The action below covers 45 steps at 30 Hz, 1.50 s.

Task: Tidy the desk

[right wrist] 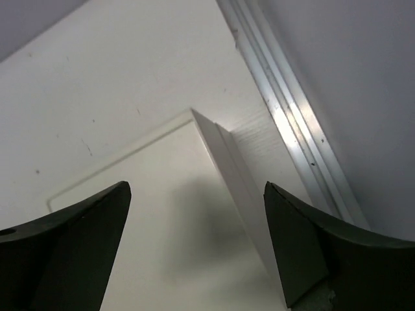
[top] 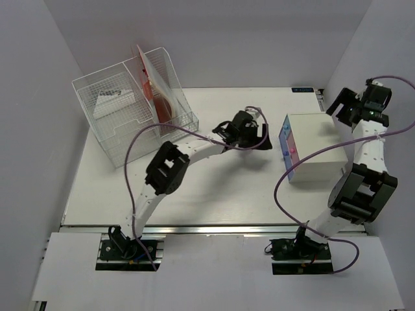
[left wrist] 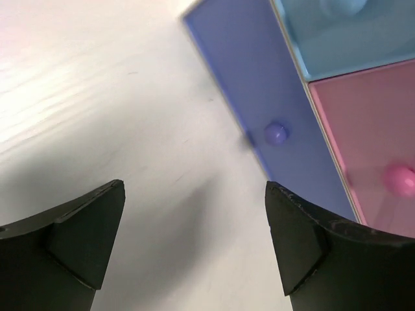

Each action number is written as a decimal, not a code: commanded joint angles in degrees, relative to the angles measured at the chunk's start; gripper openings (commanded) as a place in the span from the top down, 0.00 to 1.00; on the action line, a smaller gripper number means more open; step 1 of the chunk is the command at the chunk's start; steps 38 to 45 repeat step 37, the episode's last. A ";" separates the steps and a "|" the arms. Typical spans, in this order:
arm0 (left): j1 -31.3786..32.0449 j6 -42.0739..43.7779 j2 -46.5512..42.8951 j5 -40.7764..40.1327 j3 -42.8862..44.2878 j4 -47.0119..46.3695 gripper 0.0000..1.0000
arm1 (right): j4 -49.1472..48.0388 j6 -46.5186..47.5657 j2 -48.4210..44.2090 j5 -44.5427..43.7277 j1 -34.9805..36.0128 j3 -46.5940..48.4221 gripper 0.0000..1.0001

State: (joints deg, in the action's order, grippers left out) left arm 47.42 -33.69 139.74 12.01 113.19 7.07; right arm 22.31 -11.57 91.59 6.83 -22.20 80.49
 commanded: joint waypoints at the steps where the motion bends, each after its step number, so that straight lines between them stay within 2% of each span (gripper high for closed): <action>1: -5.48 4.15 -15.88 -5.23 -3.58 5.74 0.02 | 4.41 0.58 -0.71 -4.01 0.05 12.46 0.11; 4: -6.20 8.20 -26.34 -15.23 -6.04 15.40 0.02 | 6.95 0.76 -2.20 -4.20 0.05 16.27 0.11; 5: -6.20 8.81 -31.76 -20.13 -6.57 20.74 0.02 | 7.48 0.59 -4.12 -1.50 0.05 16.19 0.11; 8: -6.37 8.74 -40.66 -27.37 -12.35 29.89 0.02 | 7.05 -1.43 -11.04 2.04 1.53 10.08 0.11; 9: -6.72 8.47 -47.48 -30.35 -18.12 31.15 0.02 | 6.62 -1.43 -13.00 1.44 2.76 7.69 0.11; 11: -8.83 6.72 -54.89 -33.27 -25.08 33.52 0.02 | 6.35 -0.04 -18.78 -5.20 11.44 0.94 0.11; 12: -9.97 4.36 -61.71 -35.19 -28.08 34.84 0.02 | 6.61 0.41 -20.30 -8.90 19.48 -1.10 0.11; 13: -12.50 2.95 -64.92 -36.43 -33.07 36.51 0.02 | 6.70 -0.37 -21.79 -10.94 22.69 -3.30 0.11; 15: -14.89 -0.30 -70.90 -40.11 -37.32 40.73 0.02 | 6.18 -3.35 -26.27 -10.35 28.41 -11.03 0.11; 16: -16.12 -0.76 -76.41 -41.61 -41.51 41.61 0.02 | 5.04 -5.80 -28.03 -10.52 33.66 -14.19 0.11; 19: -17.88 -2.61 -84.25 -45.40 -45.85 44.87 0.02 | 4.15 -9.86 -33.22 -18.06 42.83 -23.43 0.11; 20: -18.24 -2.95 -85.41 -46.02 -47.34 46.00 0.02 | 4.76 -10.74 -34.19 -19.47 44.07 -24.84 0.11; 26: -20.00 -3.66 -85.69 -44.36 -47.01 46.55 0.02 | 1.70 -12.16 -36.12 -10.70 45.66 -32.06 0.11; 33: -20.26 -2.08 -84.99 -43.83 -46.65 42.85 0.02 | -0.86 -13.92 -37.89 -12.37 45.66 -32.85 0.11; 37: -22.53 -0.50 -83.06 -40.84 -48.14 39.88 0.02 | -2.62 -12.95 -39.73 -13.16 45.84 -33.91 0.10; 45: -22.53 -0.50 -83.06 -40.84 -48.14 39.88 0.02 | -2.62 -12.95 -39.73 -13.16 45.84 -33.91 0.10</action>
